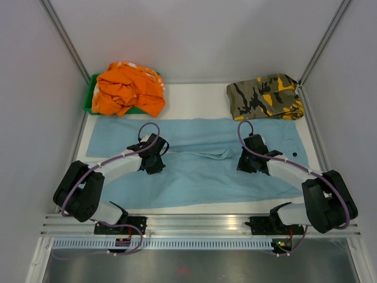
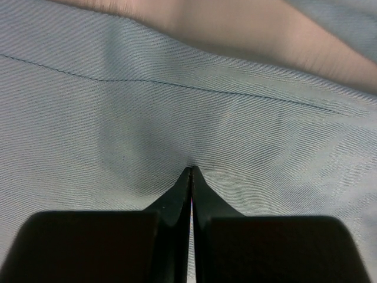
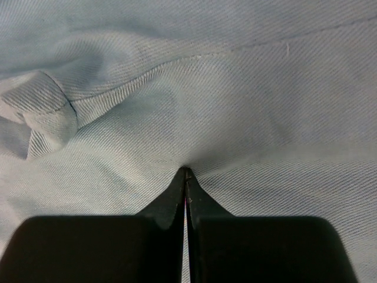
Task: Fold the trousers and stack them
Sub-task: Flatten the trousers out
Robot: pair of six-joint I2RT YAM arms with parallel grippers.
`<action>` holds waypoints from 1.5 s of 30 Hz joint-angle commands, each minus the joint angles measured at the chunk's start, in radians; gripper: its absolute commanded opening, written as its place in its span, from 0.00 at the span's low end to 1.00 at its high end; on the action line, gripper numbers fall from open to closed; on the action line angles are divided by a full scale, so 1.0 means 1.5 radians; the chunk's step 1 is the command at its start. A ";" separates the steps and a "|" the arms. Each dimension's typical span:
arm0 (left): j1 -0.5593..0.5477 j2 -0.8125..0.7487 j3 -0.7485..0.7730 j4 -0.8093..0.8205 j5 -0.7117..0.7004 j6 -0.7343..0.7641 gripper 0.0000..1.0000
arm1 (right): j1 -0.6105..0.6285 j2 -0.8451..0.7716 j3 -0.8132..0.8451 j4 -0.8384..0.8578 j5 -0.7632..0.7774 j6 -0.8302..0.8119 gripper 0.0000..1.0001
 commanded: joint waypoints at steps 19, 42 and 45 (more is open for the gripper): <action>-0.014 -0.123 0.018 -0.192 0.015 0.028 0.02 | 0.075 -0.187 -0.028 -0.230 0.006 0.083 0.00; 0.266 0.090 0.294 -0.111 0.044 0.152 0.02 | 0.063 0.286 0.423 -0.163 0.169 -0.119 0.00; 0.317 0.102 0.281 -0.096 0.055 0.149 0.02 | 0.063 0.300 0.397 -0.142 0.166 -0.116 0.00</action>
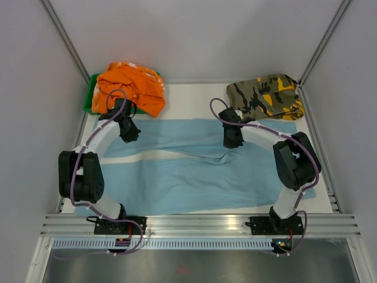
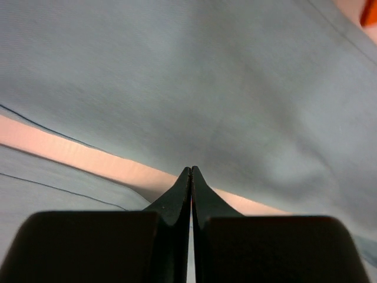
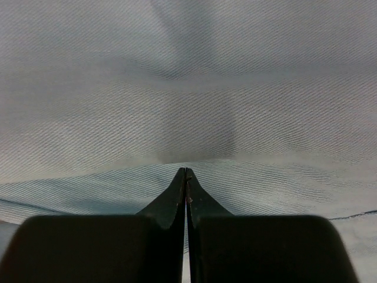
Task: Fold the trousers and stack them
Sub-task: Flatten the trousers out
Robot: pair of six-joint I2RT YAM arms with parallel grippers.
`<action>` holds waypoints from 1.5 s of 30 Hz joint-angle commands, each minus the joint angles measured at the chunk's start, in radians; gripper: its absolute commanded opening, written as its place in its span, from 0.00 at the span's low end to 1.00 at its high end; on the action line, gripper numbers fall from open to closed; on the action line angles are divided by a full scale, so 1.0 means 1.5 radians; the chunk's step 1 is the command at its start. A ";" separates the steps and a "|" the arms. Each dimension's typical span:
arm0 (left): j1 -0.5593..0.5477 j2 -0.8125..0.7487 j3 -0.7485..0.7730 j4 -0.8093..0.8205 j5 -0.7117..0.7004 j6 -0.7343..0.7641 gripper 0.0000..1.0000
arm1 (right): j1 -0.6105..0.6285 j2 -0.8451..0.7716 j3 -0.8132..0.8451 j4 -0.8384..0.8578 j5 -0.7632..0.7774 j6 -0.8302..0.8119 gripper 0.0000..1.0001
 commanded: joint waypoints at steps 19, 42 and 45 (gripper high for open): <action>0.162 0.162 0.083 0.084 -0.013 -0.039 0.02 | -0.003 -0.079 -0.230 0.085 -0.034 0.042 0.00; 0.229 0.354 0.248 0.008 -0.093 -0.119 0.02 | -0.003 -0.143 -0.221 0.044 -0.065 0.014 0.00; 0.238 0.363 0.264 0.008 -0.088 -0.109 0.02 | -0.003 -0.154 -0.182 0.023 -0.068 0.001 0.00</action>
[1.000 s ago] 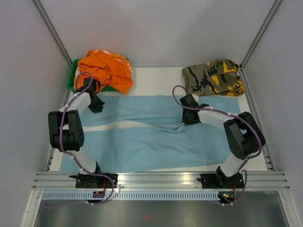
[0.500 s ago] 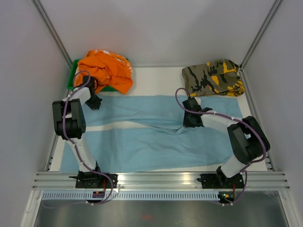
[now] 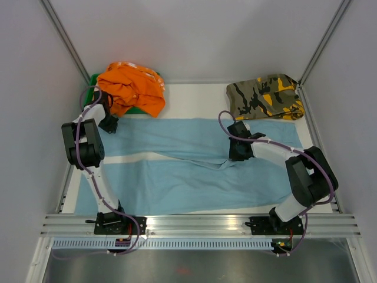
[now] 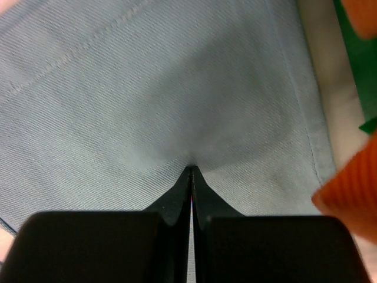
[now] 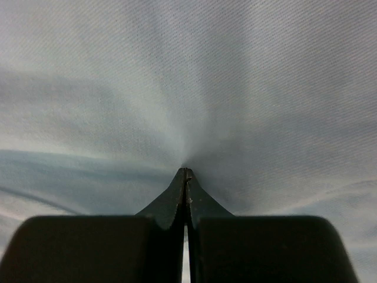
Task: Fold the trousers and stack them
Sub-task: Flatten the trousers out
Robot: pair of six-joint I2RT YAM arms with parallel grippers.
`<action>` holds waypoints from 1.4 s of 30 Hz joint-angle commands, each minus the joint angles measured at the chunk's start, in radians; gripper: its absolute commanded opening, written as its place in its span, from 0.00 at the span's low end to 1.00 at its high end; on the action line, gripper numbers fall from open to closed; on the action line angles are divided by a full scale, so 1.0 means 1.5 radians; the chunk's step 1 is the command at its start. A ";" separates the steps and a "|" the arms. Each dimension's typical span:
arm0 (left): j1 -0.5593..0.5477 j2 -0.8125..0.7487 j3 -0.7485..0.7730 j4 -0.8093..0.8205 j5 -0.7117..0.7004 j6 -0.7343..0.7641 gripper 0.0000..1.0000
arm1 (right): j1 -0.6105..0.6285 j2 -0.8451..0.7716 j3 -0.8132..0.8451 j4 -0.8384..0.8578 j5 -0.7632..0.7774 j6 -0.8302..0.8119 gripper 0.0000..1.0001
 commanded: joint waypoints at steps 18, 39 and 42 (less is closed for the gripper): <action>0.025 -0.383 -0.096 0.043 0.081 0.111 0.74 | -0.192 -0.100 0.319 -0.188 -0.045 -0.056 0.95; 0.027 -0.792 -0.354 -0.116 0.247 0.070 1.00 | -0.719 -0.436 -0.024 -0.406 0.067 0.188 0.98; 0.020 -0.783 -0.357 -0.120 0.262 0.086 1.00 | -0.722 -0.454 -0.056 -0.423 0.097 0.232 0.97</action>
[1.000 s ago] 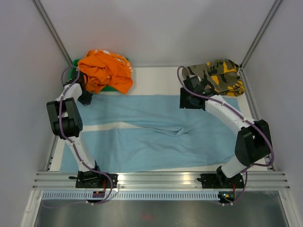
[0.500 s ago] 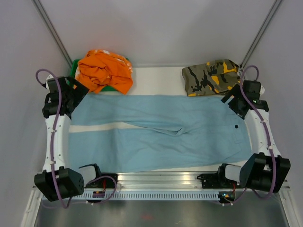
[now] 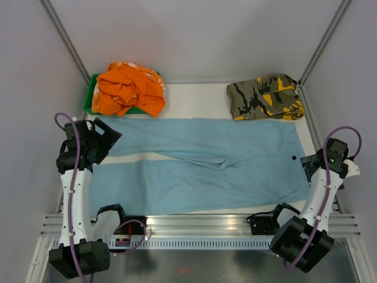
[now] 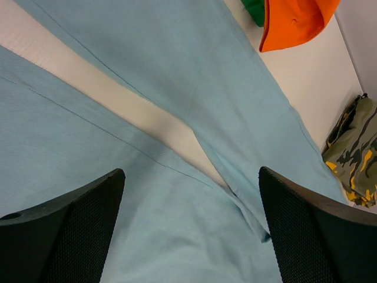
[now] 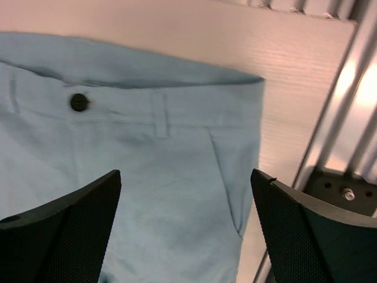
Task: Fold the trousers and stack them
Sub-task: Flatten the trousers out
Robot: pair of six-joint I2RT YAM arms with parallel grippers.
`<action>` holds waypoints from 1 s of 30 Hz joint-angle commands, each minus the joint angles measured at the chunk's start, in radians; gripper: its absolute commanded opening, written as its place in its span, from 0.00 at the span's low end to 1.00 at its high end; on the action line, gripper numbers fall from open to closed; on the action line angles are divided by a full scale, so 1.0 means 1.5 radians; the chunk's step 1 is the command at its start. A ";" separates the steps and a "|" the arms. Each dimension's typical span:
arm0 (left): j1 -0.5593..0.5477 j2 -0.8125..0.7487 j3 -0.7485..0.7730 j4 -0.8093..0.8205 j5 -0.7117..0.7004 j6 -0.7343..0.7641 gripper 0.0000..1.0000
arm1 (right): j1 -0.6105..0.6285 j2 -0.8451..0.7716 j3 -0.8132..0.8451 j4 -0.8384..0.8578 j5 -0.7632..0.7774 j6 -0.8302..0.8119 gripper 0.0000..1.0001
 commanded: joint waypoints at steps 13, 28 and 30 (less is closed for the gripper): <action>-0.054 -0.003 -0.020 -0.018 0.021 0.013 1.00 | -0.002 -0.008 -0.142 -0.007 -0.003 0.119 0.90; -0.055 -0.021 -0.020 -0.043 -0.005 -0.015 1.00 | -0.001 0.030 -0.153 0.035 0.066 0.128 0.80; -0.055 -0.021 -0.027 -0.045 -0.013 -0.023 1.00 | -0.002 0.057 -0.140 0.031 0.082 0.132 0.81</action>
